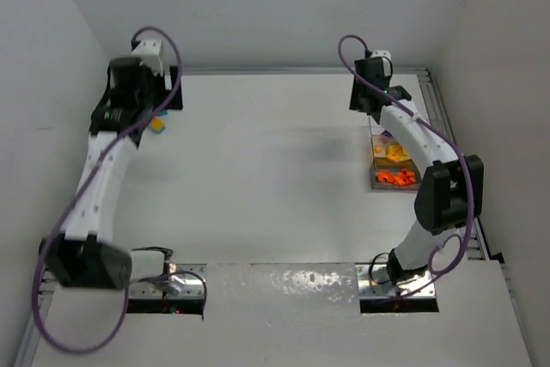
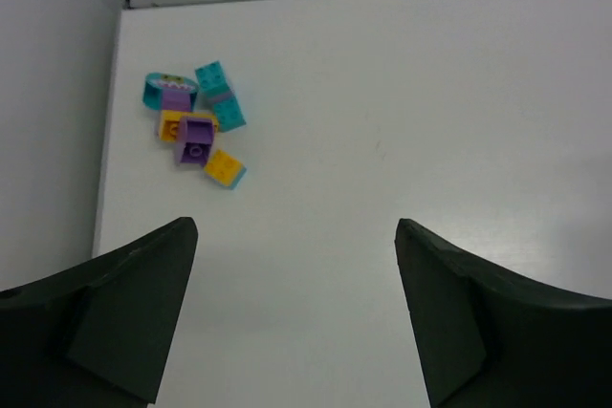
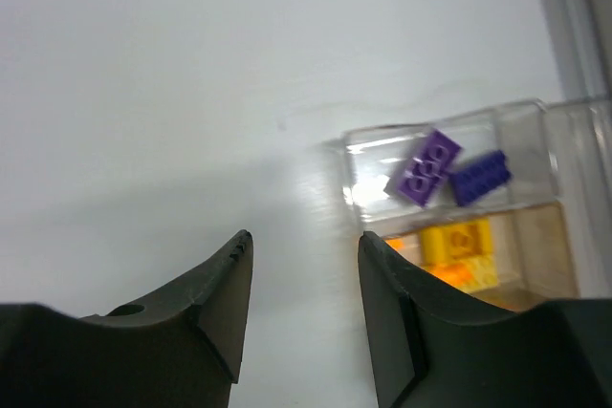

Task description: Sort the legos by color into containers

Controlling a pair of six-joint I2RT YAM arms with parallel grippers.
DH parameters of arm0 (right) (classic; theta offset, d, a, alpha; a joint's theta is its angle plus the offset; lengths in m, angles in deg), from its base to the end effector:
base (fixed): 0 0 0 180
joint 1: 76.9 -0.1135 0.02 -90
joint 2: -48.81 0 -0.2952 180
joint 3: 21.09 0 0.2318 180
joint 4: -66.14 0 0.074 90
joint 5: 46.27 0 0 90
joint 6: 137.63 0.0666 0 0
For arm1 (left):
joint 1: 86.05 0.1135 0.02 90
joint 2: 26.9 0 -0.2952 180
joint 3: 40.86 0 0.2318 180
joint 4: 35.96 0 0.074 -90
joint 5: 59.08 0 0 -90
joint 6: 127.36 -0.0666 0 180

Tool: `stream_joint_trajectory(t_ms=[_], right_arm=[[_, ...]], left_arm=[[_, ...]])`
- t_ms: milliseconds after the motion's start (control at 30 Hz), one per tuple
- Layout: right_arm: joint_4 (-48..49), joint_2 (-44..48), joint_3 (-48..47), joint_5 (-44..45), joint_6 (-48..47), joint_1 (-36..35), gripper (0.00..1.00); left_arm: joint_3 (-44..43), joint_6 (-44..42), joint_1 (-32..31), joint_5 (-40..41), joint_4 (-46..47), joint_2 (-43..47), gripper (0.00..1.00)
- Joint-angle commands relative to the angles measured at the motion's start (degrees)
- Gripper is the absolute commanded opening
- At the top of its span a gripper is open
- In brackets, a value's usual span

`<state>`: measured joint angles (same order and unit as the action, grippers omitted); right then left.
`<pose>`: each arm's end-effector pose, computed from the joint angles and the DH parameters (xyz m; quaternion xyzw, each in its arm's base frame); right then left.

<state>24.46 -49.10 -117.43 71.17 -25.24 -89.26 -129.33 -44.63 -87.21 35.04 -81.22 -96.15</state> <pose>0.3868 0.0533 0.3083 0.1717 0.8801 -0.0927 0.4329 0.2605 -0.0005 0.4042 0.0433 0.8468 0.0587 0.5269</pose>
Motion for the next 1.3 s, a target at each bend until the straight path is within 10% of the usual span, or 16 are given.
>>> stream_joint_trajectory(t_ms=[0, 167, 333, 933, 1267], right_arm=[[2.94, 2.11, -1.45, -3.7, -0.43, -2.05, 0.47], [5.49, 2.11, -0.58, -6.69, 2.21, -3.37, 0.47], [6.55, 1.85, 0.65, -9.86, 2.22, -3.99, 0.47], [5.41, -1.32, 0.13, -8.99, 6.87, -4.51, 0.47], [1.36, -3.26, -4.97, -7.05, 4.5, -5.04, 0.47]], left_arm=[[-14.04, 5.75, 2.65, 2.56, -18.84, -19.36, 0.81], [-15.74, 16.49, 4.86, 12.21, -11.94, -27.84, 0.96], [-23.29, 24.06, 8.73, 16.88, -13.52, -38.58, 0.9], [-18.02, -7.85, 8.82, 20.14, 7.15, -43.43, 0.82], [-17.59, 20.88, 9.17, 17.24, 0.28, -44.12, 0.78]])
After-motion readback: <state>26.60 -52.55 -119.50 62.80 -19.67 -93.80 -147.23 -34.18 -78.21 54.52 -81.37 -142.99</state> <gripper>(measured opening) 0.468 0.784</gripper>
